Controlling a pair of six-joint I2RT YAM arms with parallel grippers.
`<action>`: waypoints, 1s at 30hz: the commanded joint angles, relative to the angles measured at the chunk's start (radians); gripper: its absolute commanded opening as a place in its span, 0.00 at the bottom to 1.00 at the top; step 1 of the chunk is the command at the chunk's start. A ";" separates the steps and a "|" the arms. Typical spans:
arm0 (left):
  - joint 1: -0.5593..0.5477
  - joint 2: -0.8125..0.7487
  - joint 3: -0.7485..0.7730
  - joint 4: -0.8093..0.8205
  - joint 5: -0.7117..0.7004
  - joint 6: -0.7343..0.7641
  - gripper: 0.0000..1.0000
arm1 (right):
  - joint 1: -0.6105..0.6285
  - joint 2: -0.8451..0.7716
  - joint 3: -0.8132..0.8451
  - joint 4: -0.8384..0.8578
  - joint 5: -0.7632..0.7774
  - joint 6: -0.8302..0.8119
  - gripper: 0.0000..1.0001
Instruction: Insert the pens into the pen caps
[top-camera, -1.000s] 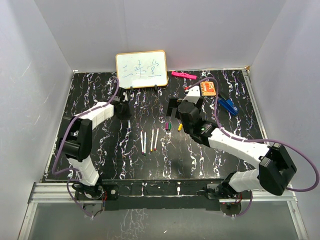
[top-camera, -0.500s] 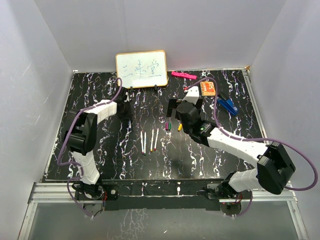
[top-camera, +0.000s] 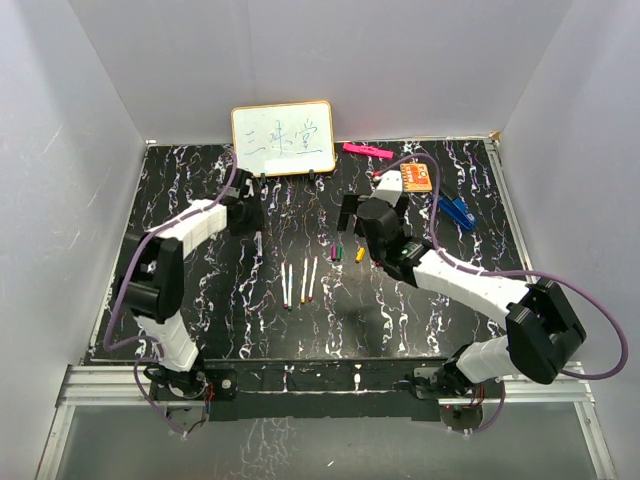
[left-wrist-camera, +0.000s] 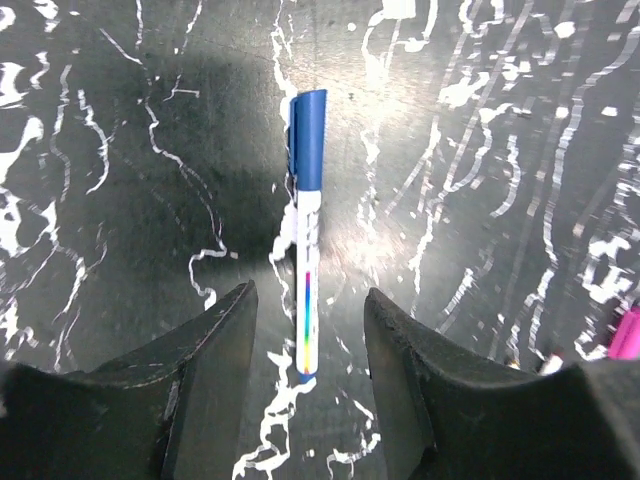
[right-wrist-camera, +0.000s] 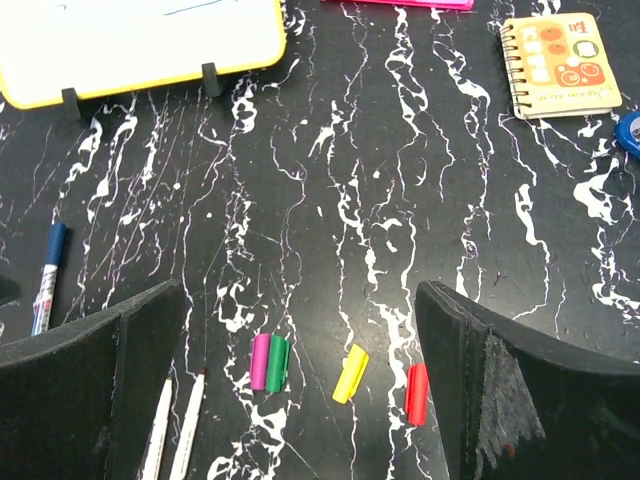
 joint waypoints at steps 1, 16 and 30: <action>-0.008 -0.194 -0.063 -0.020 0.027 -0.007 0.45 | -0.075 -0.027 -0.011 0.035 -0.087 0.073 0.98; -0.347 -0.327 -0.290 -0.118 -0.061 -0.135 0.44 | -0.128 -0.040 -0.063 0.033 -0.146 0.114 0.87; -0.391 -0.241 -0.297 -0.090 -0.068 -0.146 0.42 | -0.128 -0.025 -0.072 0.031 -0.146 0.116 0.80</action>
